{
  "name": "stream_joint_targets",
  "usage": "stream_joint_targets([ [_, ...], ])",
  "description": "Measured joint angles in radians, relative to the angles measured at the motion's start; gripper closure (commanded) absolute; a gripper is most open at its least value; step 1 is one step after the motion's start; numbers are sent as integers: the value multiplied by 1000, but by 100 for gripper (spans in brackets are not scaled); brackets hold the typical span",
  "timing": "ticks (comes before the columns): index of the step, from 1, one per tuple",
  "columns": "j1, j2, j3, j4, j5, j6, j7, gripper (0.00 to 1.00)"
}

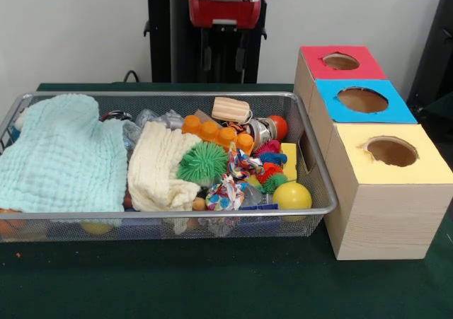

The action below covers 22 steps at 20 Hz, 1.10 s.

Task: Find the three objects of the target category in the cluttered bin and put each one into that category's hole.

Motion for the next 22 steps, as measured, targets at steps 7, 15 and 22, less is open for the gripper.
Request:
stream_joint_targets([
  [7,37,104,0,-72,-55,-19,0,0],
  [15,103,178,-2,-132,-56,-32,0,0],
  [22,114,185,-2,-162,-52,-33,0,0],
])
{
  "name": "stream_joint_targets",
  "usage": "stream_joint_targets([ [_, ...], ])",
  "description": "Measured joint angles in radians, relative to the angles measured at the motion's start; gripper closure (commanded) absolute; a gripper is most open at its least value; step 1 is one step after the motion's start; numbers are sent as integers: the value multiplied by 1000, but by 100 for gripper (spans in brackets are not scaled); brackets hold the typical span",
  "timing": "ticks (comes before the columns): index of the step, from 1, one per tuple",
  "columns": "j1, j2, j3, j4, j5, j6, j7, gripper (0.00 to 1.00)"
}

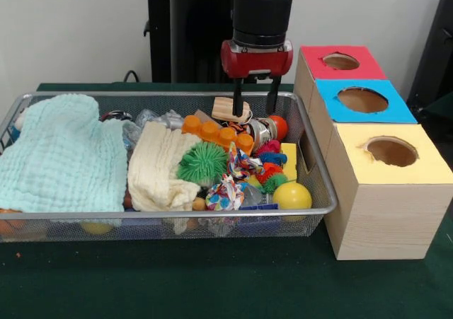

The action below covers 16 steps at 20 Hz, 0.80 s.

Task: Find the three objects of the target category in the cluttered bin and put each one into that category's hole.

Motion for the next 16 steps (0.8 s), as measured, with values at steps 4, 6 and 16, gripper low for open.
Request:
stream_joint_targets([
  [4,-7,9,0,-29,0,0,0,0],
  [6,-17,15,1,-38,0,0,0,0],
  [16,-68,67,0,-94,-1,0,0,0],
])
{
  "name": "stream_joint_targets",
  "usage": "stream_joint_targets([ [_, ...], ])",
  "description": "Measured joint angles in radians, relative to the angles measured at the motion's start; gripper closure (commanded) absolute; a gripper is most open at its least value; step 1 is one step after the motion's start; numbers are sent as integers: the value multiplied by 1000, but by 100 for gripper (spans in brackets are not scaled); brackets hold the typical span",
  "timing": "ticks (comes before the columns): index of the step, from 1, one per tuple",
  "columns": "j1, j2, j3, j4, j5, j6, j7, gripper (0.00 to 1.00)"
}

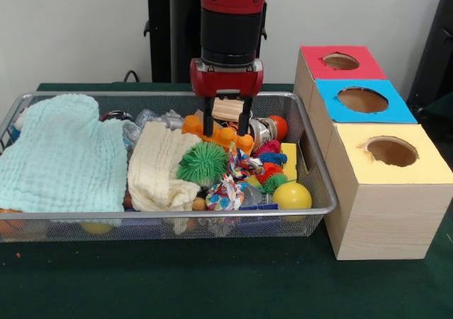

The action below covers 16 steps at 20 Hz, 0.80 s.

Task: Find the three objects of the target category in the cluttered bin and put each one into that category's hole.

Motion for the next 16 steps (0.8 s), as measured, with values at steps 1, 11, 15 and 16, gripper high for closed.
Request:
stream_joint_targets([
  [1,2,8,0,-5,0,0,0,0],
  [11,4,54,1,-33,0,0,0,0],
  [15,-16,71,2,-51,0,0,0,0],
  [16,-24,80,3,-58,0,0,0,0],
])
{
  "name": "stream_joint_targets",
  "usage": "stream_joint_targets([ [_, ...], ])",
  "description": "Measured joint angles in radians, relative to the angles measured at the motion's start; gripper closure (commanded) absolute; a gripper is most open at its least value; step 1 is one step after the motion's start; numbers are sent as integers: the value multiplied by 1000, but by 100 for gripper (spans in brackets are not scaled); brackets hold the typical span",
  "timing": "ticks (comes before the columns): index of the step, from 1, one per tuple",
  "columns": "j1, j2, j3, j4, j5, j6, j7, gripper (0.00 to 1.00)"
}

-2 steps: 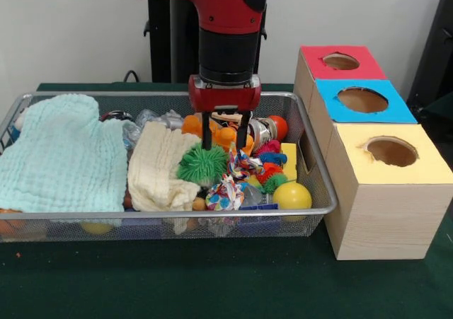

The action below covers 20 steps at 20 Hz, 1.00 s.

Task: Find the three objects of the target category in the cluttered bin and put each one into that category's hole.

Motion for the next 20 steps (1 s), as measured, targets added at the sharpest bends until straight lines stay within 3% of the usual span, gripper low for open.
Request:
stream_joint_targets([
  [9,-65,113,25,-85,0,0,0,0],
  [20,-80,165,57,-136,0,1,0,0],
])
